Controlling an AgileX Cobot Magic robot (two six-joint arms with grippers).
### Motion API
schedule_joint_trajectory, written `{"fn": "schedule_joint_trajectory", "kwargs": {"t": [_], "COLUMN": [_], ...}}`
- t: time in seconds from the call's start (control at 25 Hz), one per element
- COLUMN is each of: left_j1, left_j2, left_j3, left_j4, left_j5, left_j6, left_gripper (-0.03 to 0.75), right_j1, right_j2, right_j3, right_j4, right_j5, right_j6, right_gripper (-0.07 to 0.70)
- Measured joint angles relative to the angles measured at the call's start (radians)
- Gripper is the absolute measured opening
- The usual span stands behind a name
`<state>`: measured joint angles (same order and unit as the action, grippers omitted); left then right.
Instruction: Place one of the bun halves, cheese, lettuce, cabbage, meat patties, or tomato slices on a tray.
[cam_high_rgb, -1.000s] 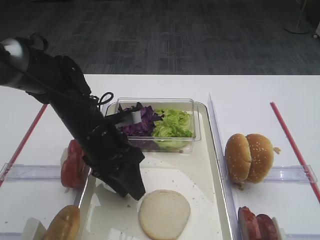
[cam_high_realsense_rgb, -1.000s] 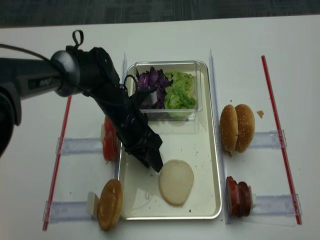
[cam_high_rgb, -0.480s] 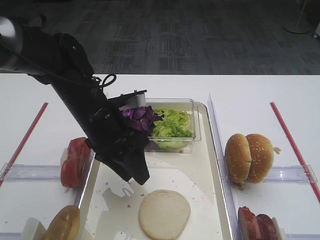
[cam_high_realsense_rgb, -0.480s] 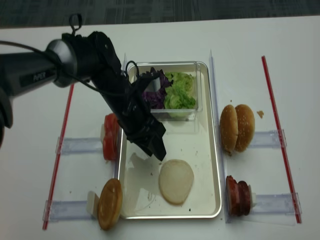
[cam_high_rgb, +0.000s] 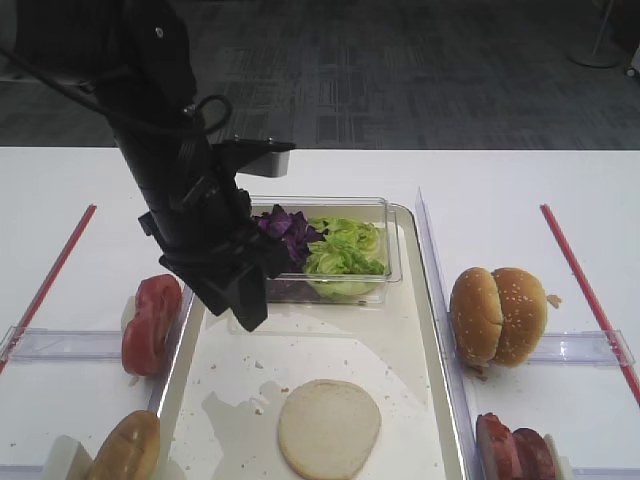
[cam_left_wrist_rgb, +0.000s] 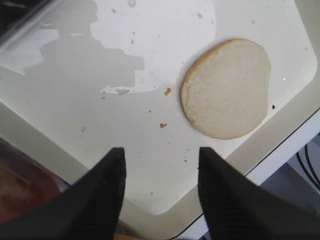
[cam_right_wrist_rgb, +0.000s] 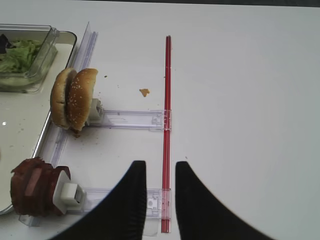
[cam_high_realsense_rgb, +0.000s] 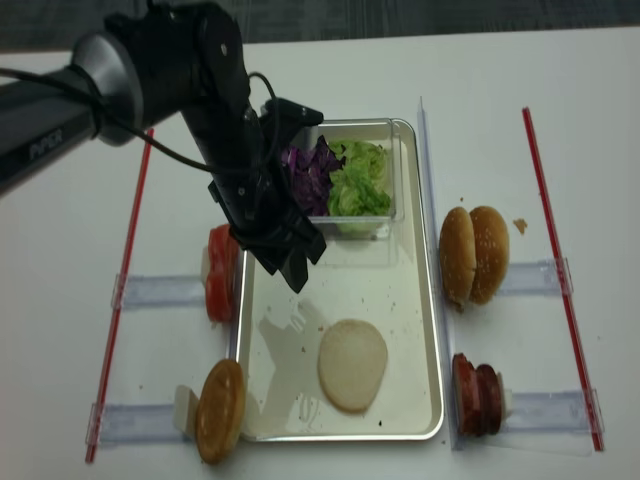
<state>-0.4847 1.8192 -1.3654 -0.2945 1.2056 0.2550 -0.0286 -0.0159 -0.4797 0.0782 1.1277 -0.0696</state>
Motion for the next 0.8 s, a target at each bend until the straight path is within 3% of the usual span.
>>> {"fn": "schedule_joint_trajectory", "kwargs": {"t": [0.44, 0.8], "left_j1": [0.000, 0.000], "left_j2": [-0.036, -0.038], "left_j3": [-0.048, -0.048], "left_j4": [0.206, 0.230], "left_j5": [0.010, 0.012], "left_j6": [-0.199, -0.231], "left_gripper": [0.312, 0.314], "right_j1": [0.000, 0.000], "right_j2": [0.000, 0.000], "right_j3": [0.000, 0.000], "right_j4": [0.000, 0.000], "right_j5": [0.000, 0.000], "right_j6": [0.000, 0.000], "right_gripper": [0.193, 0.193]}}
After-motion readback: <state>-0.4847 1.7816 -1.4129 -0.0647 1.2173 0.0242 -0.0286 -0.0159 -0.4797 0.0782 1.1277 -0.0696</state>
